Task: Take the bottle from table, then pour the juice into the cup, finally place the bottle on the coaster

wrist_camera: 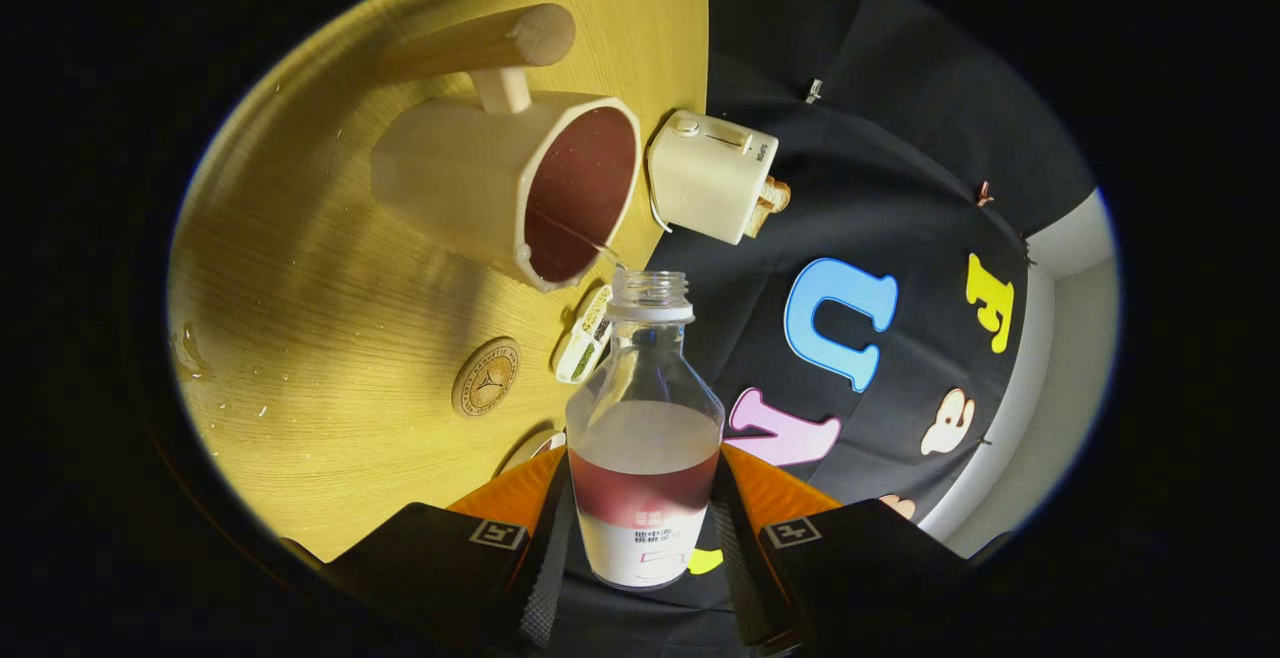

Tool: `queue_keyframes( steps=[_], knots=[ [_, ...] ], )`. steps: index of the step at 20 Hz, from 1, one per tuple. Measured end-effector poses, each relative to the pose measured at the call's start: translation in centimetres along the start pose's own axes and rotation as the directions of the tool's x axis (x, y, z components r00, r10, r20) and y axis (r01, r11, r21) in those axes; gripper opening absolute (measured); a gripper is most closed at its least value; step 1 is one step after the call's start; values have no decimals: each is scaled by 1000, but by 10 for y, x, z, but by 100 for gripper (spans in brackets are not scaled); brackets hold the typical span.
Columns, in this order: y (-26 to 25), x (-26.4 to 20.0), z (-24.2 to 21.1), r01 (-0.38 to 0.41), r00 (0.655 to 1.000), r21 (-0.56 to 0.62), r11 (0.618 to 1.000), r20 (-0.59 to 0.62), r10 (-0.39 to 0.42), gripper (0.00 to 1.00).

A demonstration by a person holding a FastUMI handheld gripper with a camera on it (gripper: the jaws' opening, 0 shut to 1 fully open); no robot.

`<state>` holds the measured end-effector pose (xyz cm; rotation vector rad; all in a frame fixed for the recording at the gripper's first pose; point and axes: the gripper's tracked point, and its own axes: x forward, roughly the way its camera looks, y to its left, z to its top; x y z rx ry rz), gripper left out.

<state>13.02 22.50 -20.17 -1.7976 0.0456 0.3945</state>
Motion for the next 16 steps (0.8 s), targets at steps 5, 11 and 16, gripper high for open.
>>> queue_keyframes(
  steps=[5,11,16],
  knots=[
    [-2,-1,1,9,1000,-25,1000,15,-9,71],
    [-7,0,5,22,999,-51,998,37,-20,71],
    [-12,2,8,45,997,-93,995,59,-39,71]
  ],
)
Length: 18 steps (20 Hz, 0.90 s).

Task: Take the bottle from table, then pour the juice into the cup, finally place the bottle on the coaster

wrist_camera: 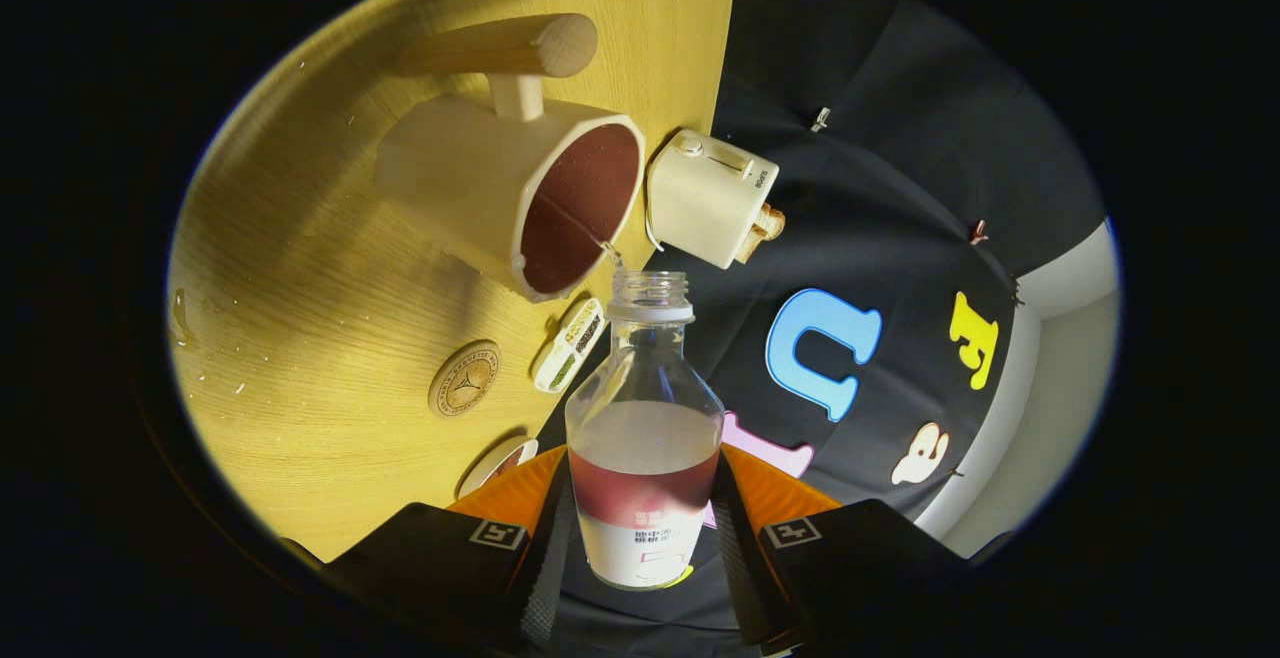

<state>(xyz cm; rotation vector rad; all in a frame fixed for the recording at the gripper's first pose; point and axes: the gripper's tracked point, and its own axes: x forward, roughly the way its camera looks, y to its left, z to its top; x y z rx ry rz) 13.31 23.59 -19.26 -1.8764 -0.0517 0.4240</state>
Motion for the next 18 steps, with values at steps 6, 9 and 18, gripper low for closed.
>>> queue_keyframes(
  steps=[6,9,18],
  knots=[
    [-5,1,4,15,1000,-36,999,22,-15,71],
    [-8,0,6,29,999,-69,997,35,-26,71],
    [-15,1,14,68,995,-159,985,80,-56,71]
  ],
)
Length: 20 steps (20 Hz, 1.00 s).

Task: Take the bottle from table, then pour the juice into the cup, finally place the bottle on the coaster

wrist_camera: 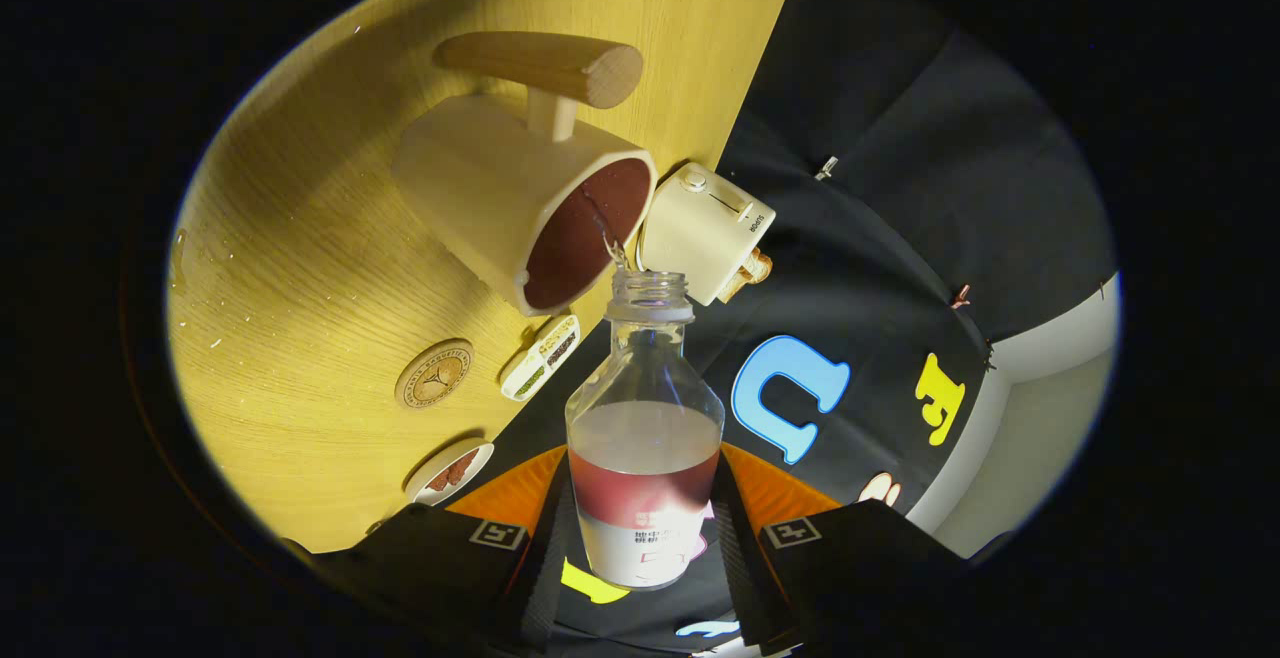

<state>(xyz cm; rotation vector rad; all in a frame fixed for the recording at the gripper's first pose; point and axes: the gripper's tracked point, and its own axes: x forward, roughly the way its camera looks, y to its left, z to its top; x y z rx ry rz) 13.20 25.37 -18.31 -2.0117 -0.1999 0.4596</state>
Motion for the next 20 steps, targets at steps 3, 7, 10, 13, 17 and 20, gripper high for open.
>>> queue_keyframes(
  steps=[3,7,10,13,17,20],
  knots=[
    [-6,-2,1,12,1000,-42,999,19,-11,71],
    [-14,1,2,40,999,-106,994,40,-36,71],
    [-16,2,3,56,998,-136,989,49,-50,71],
    [-18,4,10,76,995,-174,982,78,-63,71],
    [-13,4,9,86,994,-210,974,91,-68,70],
    [-12,7,6,80,995,-216,973,80,-64,70]
  ],
)
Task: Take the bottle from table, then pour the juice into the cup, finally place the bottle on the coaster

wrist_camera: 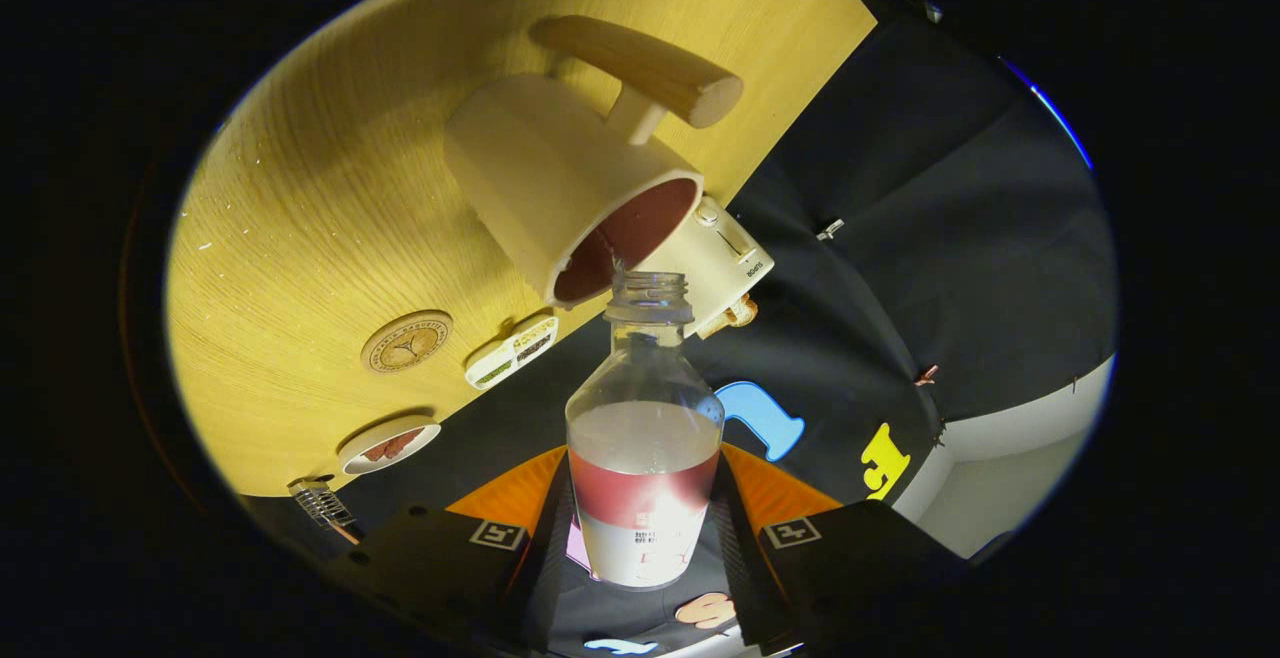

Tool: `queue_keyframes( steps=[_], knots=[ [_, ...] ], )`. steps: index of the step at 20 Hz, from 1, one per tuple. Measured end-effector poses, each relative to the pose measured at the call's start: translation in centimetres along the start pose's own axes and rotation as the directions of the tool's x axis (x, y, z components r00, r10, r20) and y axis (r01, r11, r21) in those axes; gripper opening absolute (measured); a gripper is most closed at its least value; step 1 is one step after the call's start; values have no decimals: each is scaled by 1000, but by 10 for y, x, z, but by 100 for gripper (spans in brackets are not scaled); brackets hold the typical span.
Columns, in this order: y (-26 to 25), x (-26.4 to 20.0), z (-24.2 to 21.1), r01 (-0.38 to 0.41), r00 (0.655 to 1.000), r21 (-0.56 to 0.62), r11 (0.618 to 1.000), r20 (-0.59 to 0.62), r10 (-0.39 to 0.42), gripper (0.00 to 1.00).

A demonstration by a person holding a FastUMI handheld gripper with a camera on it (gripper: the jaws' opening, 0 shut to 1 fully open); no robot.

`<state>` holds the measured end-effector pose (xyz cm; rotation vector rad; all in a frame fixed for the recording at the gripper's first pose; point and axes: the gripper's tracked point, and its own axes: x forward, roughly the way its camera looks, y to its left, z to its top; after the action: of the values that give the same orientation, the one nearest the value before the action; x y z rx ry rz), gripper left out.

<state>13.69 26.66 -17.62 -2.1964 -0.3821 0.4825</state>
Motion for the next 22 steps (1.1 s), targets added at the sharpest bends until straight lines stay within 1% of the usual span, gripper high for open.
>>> queue_keyframes(
  steps=[8,13,15,18,20,22],
  knots=[
    [-3,2,2,8,1000,-6,1000,10,-8,70],
    [0,2,1,-1,1000,23,1000,1,1,71],
    [2,2,0,-4,1000,76,997,-13,5,71],
    [7,-3,0,-13,999,208,978,-38,22,71],
    [12,-6,2,-20,998,290,957,-58,39,71],
    [20,-8,3,-31,995,391,920,-75,66,71]
  ],
)
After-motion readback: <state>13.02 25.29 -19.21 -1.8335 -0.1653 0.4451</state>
